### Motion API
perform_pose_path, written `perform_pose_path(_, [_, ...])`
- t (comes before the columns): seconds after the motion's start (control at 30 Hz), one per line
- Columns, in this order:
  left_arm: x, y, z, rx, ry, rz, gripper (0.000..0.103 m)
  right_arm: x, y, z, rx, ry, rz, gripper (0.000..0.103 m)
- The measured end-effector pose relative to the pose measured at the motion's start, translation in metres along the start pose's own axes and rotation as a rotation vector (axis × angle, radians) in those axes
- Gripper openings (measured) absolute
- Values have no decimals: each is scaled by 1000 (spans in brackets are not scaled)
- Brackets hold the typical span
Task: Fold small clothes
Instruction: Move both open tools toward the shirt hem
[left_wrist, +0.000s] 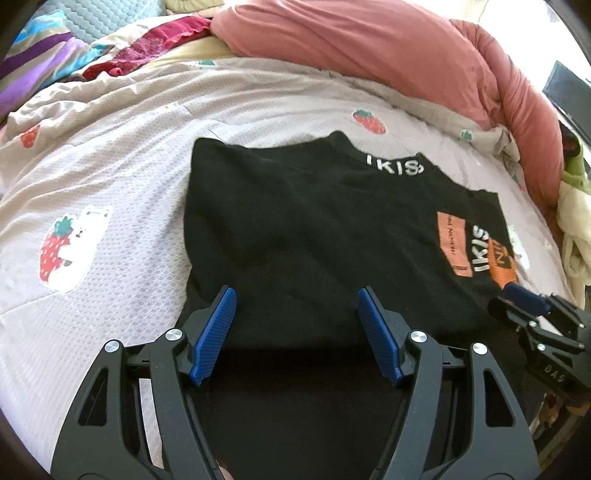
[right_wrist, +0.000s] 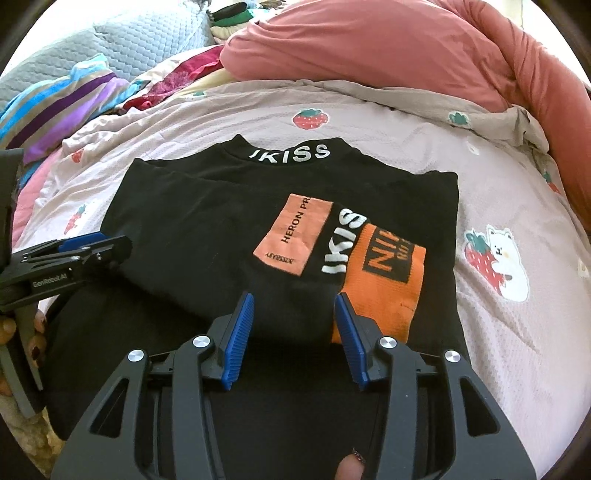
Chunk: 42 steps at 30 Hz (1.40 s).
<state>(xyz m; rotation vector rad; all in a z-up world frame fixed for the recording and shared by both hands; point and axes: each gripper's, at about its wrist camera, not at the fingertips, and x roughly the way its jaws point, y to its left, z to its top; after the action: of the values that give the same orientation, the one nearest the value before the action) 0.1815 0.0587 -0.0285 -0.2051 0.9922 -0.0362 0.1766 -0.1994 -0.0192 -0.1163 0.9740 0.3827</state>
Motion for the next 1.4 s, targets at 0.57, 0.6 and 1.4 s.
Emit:
perform_pose_path(0.57, [-51, 9, -12, -40, -84, 36, 84, -39, -3, -2, 44, -82, 5, 77])
perform_pose_path(0.6, [-55, 9, -13, -42, -90, 41, 87, -43, -5, -3, 51, -90, 3, 79])
perform_pose_path(1.4, [-114, 20, -75, -57, -127, 84, 93, -104, -24, -51, 61, -165, -11, 86])
